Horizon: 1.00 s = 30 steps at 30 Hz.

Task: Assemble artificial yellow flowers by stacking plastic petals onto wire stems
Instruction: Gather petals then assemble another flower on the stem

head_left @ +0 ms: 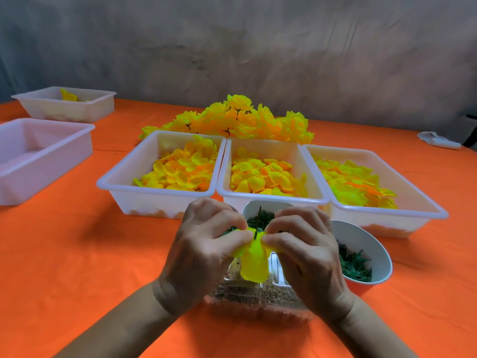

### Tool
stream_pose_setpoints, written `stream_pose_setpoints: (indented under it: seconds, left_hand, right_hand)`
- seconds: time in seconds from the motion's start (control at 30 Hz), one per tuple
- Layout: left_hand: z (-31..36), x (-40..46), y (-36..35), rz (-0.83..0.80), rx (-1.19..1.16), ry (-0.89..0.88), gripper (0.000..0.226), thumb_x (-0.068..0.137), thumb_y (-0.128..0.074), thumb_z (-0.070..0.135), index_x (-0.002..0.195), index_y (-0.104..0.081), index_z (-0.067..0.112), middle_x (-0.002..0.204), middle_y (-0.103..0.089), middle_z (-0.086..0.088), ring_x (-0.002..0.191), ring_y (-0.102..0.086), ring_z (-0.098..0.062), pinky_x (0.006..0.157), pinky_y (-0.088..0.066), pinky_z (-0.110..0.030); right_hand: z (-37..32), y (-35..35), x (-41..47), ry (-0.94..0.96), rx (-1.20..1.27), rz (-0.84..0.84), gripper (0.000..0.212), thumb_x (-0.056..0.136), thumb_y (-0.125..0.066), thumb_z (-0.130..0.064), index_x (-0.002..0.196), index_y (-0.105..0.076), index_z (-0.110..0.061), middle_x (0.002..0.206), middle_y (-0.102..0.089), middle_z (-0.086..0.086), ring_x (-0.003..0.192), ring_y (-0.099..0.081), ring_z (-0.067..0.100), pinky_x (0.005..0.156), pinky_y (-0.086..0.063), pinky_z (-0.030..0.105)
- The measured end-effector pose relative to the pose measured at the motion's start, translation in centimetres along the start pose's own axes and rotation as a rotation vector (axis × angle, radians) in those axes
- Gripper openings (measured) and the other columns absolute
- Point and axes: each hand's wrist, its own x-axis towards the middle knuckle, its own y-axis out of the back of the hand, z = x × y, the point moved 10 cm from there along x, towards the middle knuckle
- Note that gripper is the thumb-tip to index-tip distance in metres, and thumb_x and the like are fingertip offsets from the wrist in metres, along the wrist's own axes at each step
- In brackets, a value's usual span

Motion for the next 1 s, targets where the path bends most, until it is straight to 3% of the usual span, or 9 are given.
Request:
stream_pose_setpoints:
  seconds: [0.37,0.47,0.53,0.6,0.67,0.8,0.9,1.0]
  left_hand:
    - [0.4,-0.3,0.0,0.018,0.033,-0.027,0.045,0.101,-0.041,0.018,0.074,-0.074,0.004,0.078,-0.070,-0.005,0.072,-0.063,-0.030,0.077,-0.045,-0.040]
    - [0.3,-0.4,-0.1,0.000,0.016,-0.043,0.037,0.097,-0.046,0.015,0.075,-0.074,0.004,0.079,-0.070,-0.004,0.075,-0.063,-0.028,0.078,-0.045,-0.041]
    - [-0.2,-0.3,-0.4,-0.076,-0.036,-0.025,0.021,0.084,-0.054,0.010,0.080,-0.075,0.006,0.084,-0.070,-0.001,0.084,-0.061,-0.024,0.081,-0.044,-0.042]
    - [-1.3,-0.3,-0.6,-0.174,-0.121,0.057,0.030,0.067,-0.053,0.010,0.087,-0.075,0.008,0.092,-0.069,0.002,0.092,-0.059,-0.019,0.084,-0.044,-0.044]
    - [-2.5,-0.4,-0.4,-0.234,-0.278,0.178,0.040,0.062,-0.051,0.013,0.096,-0.073,0.009,0.102,-0.067,0.001,0.102,-0.058,-0.017,0.088,-0.045,-0.044]
    - [-4.2,-0.3,-0.2,-0.198,-0.707,0.469,0.032,0.072,-0.058,0.026,0.098,-0.072,0.014,0.105,-0.067,0.002,0.106,-0.061,-0.012,0.092,-0.045,-0.021]
    - [-4.2,0.3,-1.4,-0.180,-0.629,0.553,0.024,0.070,-0.073,0.037,0.084,-0.074,0.017,0.090,-0.069,0.005,0.091,-0.064,-0.004,0.084,-0.046,-0.018]
    - [-3.6,0.4,-3.1,-0.211,-0.603,0.531,0.022,0.067,-0.076,0.033,0.075,-0.076,0.012,0.080,-0.069,0.001,0.082,-0.066,-0.013,0.079,-0.052,-0.034]
  right_hand:
    - [0.0,-0.2,-0.7,-0.007,-0.061,0.029,0.029,0.091,-0.055,-0.011,0.069,-0.073,-0.008,0.080,-0.070,0.001,0.082,-0.064,0.026,0.079,-0.042,0.035]
    - [0.3,-0.3,-0.8,-0.035,-0.038,0.016,0.026,0.090,-0.056,-0.011,0.071,-0.073,-0.009,0.081,-0.070,0.000,0.084,-0.063,0.025,0.079,-0.043,0.035]
    - [1.2,-0.3,-1.1,-0.111,0.024,-0.002,0.020,0.087,-0.056,-0.010,0.080,-0.074,-0.009,0.084,-0.069,0.001,0.085,-0.063,0.024,0.077,-0.045,0.038]
    - [1.9,0.0,-1.4,-0.184,0.026,-0.010,0.021,0.075,-0.060,-0.002,0.090,-0.074,-0.007,0.088,-0.069,0.004,0.084,-0.062,0.025,0.075,-0.048,0.040]
    - [2.3,0.2,-1.5,-0.213,0.004,-0.031,0.037,0.061,-0.062,0.008,0.093,-0.073,-0.005,0.090,-0.068,0.006,0.083,-0.063,0.029,0.073,-0.051,0.043]
    - [2.5,-0.1,-1.0,-0.204,0.014,-0.086,0.040,0.058,-0.060,0.016,0.089,-0.073,-0.005,0.089,-0.068,0.009,0.084,-0.063,0.032,0.072,-0.051,0.047]
    - [2.4,-0.1,-0.7,-0.187,0.025,-0.097,0.036,0.070,-0.044,0.009,0.087,-0.073,-0.004,0.089,-0.069,0.009,0.085,-0.063,0.033,0.071,-0.051,0.047]
    - [2.9,0.5,-0.1,-0.202,0.007,-0.082,0.037,0.071,-0.040,0.003,0.084,-0.074,-0.005,0.087,-0.069,0.007,0.084,-0.063,0.031,0.071,-0.051,0.044]
